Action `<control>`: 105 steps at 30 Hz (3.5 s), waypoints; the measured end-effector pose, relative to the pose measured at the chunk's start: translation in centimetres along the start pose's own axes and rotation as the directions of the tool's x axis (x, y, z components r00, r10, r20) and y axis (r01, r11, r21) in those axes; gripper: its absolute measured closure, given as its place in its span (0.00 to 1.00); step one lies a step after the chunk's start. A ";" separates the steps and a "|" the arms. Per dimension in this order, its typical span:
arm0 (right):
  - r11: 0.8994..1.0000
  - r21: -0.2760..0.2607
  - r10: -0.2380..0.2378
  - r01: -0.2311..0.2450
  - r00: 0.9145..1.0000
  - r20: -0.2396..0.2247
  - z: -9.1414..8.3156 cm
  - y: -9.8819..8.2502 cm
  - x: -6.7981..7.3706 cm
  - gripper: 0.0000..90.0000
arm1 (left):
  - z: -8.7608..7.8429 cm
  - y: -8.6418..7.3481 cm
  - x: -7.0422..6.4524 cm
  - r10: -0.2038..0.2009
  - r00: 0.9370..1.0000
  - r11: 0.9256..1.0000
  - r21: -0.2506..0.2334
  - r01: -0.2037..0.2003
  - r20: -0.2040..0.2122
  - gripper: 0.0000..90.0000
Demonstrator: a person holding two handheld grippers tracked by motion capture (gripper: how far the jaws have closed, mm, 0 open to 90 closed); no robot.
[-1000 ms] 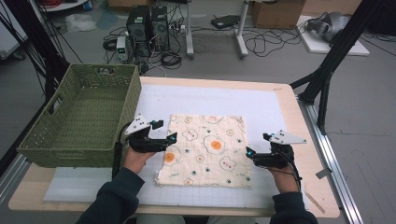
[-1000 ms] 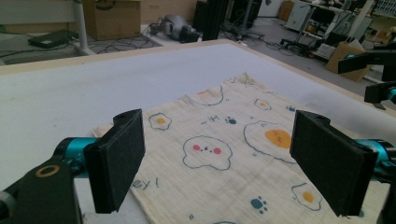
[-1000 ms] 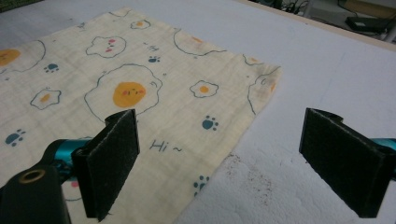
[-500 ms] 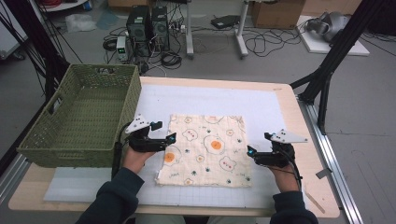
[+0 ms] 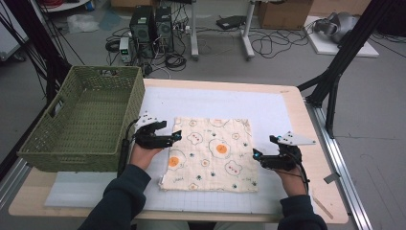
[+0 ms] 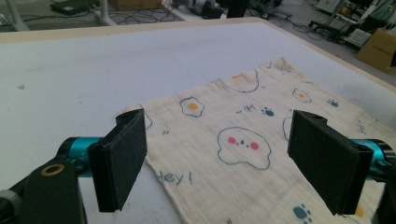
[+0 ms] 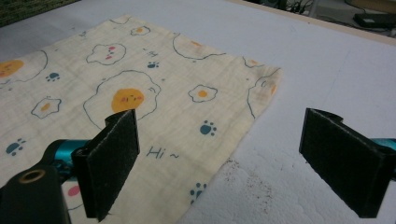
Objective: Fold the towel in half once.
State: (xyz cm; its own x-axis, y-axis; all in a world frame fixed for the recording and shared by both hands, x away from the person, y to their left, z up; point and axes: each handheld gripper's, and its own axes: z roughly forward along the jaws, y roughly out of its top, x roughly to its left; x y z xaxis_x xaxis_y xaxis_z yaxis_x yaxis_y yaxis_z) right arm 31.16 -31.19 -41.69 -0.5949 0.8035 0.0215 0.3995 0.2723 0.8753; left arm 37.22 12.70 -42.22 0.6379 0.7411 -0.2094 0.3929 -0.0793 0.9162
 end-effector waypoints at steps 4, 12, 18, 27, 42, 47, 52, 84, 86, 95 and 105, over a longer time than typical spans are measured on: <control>1.000 0.001 -0.007 0.007 1.000 -0.002 0.0 0.1 0.1 0.13 | 1.2 0.6 0.6 -0.005 1.000 0.999 0.040 0.006 -0.023 0.24; 1.000 0.002 -0.006 0.006 1.000 -0.017 0.2 0.3 0.1 0.13 | 3.2 2.2 1.8 -0.018 0.998 0.998 0.052 0.021 -0.055 0.25; 1.000 0.004 0.003 -0.003 1.000 -0.020 0.2 0.3 0.0 0.13 | 5.1 3.2 2.9 -0.001 0.995 0.991 0.135 0.014 -0.098 0.30; 1.000 0.009 0.007 -0.007 1.000 -0.025 0.2 0.2 0.0 0.13 | 8.3 3.3 4.1 0.083 0.987 0.966 0.255 -0.046 -0.135 0.43; 1.000 0.027 0.012 -0.011 1.000 -0.018 0.8 0.0 -0.4 0.13 | 9.5 1.7 3.4 0.182 0.981 0.930 0.335 -0.149 -0.068 0.88; 1.000 0.025 0.016 -0.016 1.000 0.007 0.9 0.4 -0.5 0.13 | 9.5 1.6 3.4 0.160 0.984 0.937 0.325 -0.128 -0.074 0.93; 1.000 0.013 0.022 -0.022 1.000 0.020 1.0 1.2 -0.9 0.13 | 8.9 1.6 3.7 0.111 0.990 0.953 0.292 -0.082 -0.083 0.94; 0.962 0.274 -0.009 -0.006 0.999 0.051 15.1 5.5 -4.6 0.68 | 7.6 2.5 4.0 0.093 0.993 0.962 0.263 -0.070 -0.073 0.93; 0.963 0.266 0.026 -0.035 0.999 0.037 15.1 5.4 -4.9 0.73 | 7.6 2.4 4.1 0.086 0.994 0.963 0.260 -0.065 -0.071 0.93; 0.971 0.237 -0.009 -0.003 0.999 0.050 14.4 6.2 -4.7 0.95 | 7.2 3.4 4.0 0.117 0.984 0.976 0.197 -0.089 -0.134 0.93; 0.994 0.099 -0.049 0.040 0.995 0.092 12.4 8.9 -4.5 0.96 | 5.9 5.5 3.9 0.098 0.986 0.990 0.117 -0.082 -0.134 0.93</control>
State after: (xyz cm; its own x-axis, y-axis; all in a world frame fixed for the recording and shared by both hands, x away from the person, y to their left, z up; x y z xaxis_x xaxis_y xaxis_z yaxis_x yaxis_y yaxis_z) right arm 46.07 -25.82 -39.94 -0.5468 0.8346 -0.0663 0.4428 0.3555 0.8231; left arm 45.79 11.16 -39.99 0.5786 0.8125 -0.0713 0.4138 -0.2171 0.8841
